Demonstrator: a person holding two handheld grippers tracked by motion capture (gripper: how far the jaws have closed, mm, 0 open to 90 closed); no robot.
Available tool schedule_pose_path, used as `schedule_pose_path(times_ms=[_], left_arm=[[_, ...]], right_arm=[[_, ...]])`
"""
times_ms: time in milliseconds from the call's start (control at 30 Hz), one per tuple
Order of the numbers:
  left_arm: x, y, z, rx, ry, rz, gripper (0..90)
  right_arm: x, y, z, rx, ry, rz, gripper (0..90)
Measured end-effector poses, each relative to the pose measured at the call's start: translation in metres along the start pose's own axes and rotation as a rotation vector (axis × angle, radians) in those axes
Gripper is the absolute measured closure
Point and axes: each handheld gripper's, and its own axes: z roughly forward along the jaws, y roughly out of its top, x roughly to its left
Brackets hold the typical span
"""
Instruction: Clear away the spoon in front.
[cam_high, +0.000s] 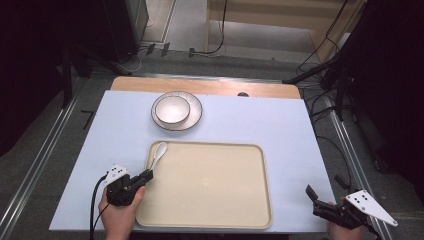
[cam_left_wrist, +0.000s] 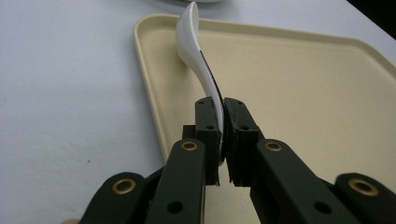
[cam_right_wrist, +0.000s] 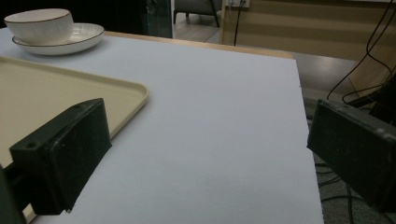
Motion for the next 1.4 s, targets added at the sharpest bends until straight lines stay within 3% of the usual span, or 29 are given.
schedule_pose_path(times_ms=[267, 567, 833, 900, 967, 1067, 1167, 1400], left_arm=[[0.001, -0.001, 0.002, 0.013, 0.003, -0.003, 85.1], [0.004, 0.002, 0.002, 0.017, 0.007, 0.033, 65.9], [0.006, 0.012, -0.005, -0.014, -0.036, 0.030, 28.0], [0.007, 0.015, -0.008, -0.017, -0.047, 0.051, 20.5], [0.009, 0.017, -0.011, -0.023, -0.056, 0.077, 17.3], [0.011, 0.020, -0.016, -0.040, -0.078, 0.087, 11.7], [0.019, 0.022, -0.021, -0.056, -0.134, 0.087, 0.6], [0.032, 0.027, -0.032, -0.097, -0.137, 0.080, 0.0]], right_arm=[[0.000, 0.000, 0.000, 0.000, -0.001, 0.000, 0.0], [-0.001, 0.000, -0.001, -0.004, -0.003, 0.002, 0.0], [-0.001, 0.000, -0.001, -0.004, -0.002, 0.000, 0.0], [-0.001, 0.000, -0.001, -0.003, -0.005, 0.003, 0.0], [-0.001, 0.000, -0.001, -0.002, -0.007, 0.002, 0.0], [-0.001, 0.000, -0.001, -0.002, -0.008, 0.003, 0.0], [-0.001, -0.001, -0.001, 0.000, -0.008, 0.003, 0.0], [-0.002, 0.000, -0.001, -0.001, -0.015, 0.002, 0.0]])
